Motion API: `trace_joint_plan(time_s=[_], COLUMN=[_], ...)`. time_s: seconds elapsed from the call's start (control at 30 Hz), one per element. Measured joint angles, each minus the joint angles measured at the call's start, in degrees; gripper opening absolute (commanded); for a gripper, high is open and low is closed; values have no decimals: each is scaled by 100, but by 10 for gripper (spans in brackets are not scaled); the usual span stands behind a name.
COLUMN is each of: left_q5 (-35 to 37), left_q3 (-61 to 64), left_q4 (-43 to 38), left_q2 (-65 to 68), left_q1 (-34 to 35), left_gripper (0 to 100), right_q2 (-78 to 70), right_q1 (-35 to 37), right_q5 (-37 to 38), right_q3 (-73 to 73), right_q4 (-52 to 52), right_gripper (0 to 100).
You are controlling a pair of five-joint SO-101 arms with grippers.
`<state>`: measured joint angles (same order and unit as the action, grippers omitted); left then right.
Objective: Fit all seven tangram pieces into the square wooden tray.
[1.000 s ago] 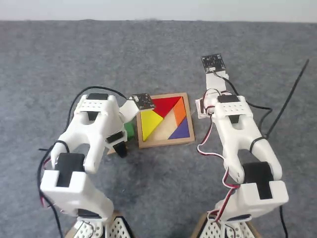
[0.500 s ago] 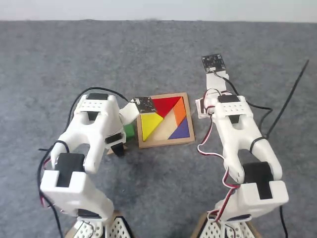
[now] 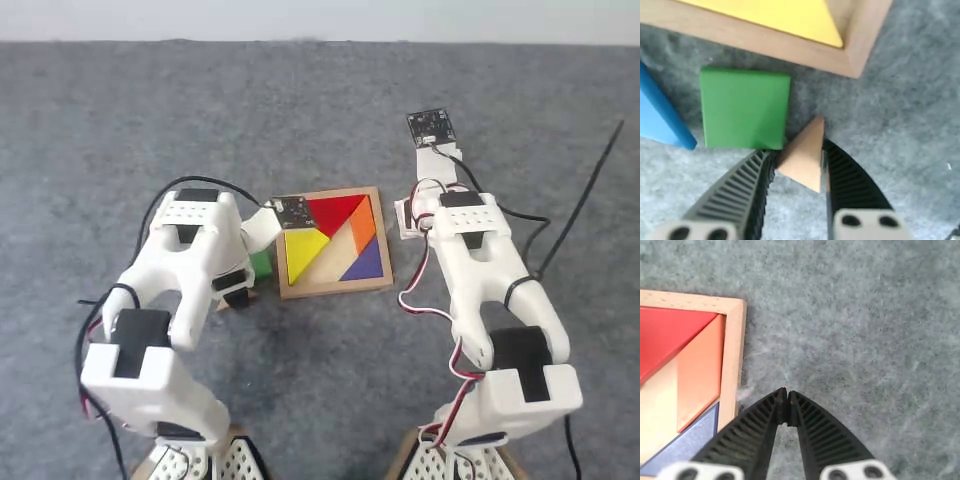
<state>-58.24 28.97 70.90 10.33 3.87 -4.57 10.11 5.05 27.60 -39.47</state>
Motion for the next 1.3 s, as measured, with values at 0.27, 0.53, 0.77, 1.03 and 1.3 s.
trace_joint_plan(time_s=[0.27,0.53,0.77,1.03,1.3], left_q5=[0,105,202,211,308], left_q3=[26,26,26,26,26], left_q4=[0,0,0,9,9], left_q2=[0,0,0,0,0], left_q1=[-9,-9,-9,-9,-18], left_gripper=[95,93,47,23,23], right_q2=[0,0,0,0,0], right_q1=[0,0,0,0,0], right_q5=[0,0,0,0,0], right_q3=[0,0,0,0,0], right_q4=[0,0,0,0,0], right_gripper=[8,8,8,8,8])
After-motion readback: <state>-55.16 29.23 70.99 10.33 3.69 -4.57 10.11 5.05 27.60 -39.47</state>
